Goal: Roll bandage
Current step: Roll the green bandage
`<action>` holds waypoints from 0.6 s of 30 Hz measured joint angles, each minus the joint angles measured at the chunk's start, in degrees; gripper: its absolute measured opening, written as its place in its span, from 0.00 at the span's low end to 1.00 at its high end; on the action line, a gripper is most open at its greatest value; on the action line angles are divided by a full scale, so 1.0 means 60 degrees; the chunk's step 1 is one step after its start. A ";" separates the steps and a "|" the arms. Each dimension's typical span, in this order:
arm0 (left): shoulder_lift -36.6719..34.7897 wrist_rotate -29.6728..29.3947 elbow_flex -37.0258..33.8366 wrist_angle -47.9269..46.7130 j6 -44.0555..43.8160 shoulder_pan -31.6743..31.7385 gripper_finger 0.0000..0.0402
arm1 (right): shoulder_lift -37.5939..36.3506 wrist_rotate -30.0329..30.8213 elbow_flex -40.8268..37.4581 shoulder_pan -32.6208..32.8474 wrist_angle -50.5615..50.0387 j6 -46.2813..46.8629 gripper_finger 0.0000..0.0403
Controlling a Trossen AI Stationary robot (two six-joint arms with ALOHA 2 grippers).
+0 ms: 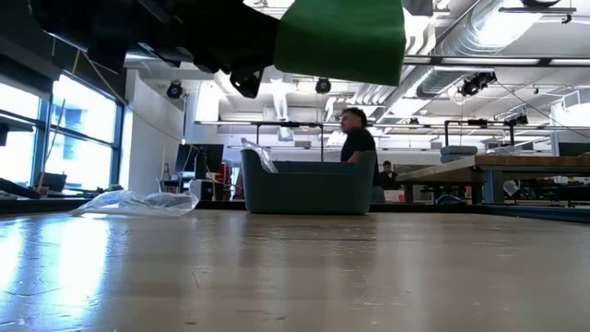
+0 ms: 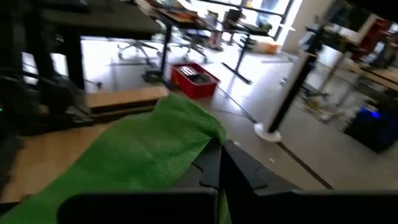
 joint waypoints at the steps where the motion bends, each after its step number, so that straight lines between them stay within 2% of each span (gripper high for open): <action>1: 0.0011 -0.0003 0.0000 0.0043 -0.0011 -0.0030 0.02 | -0.0054 0.0000 0.0000 -0.0203 -0.0178 0.0007 0.00; 5: 0.0021 0.0023 0.0000 0.0505 0.0068 -0.0227 0.02 | -0.0137 -0.0033 0.0000 -0.1007 -0.1520 0.0487 0.00; 9: 0.0025 0.0068 0.0000 0.1042 0.0235 -0.0437 0.02 | 0.0023 -0.0617 -0.0011 -0.1475 -0.3257 0.1501 0.00; 12: 0.0026 0.0164 0.0000 0.1523 0.0257 -0.0553 0.02 | 0.0288 -0.1007 -0.0015 -0.1403 -0.3853 0.1915 0.00; 18: 0.0032 0.0468 0.0004 0.2690 0.0496 -0.0793 0.02 | 0.1189 -0.1854 -0.0015 -0.0766 -0.3933 0.1555 0.00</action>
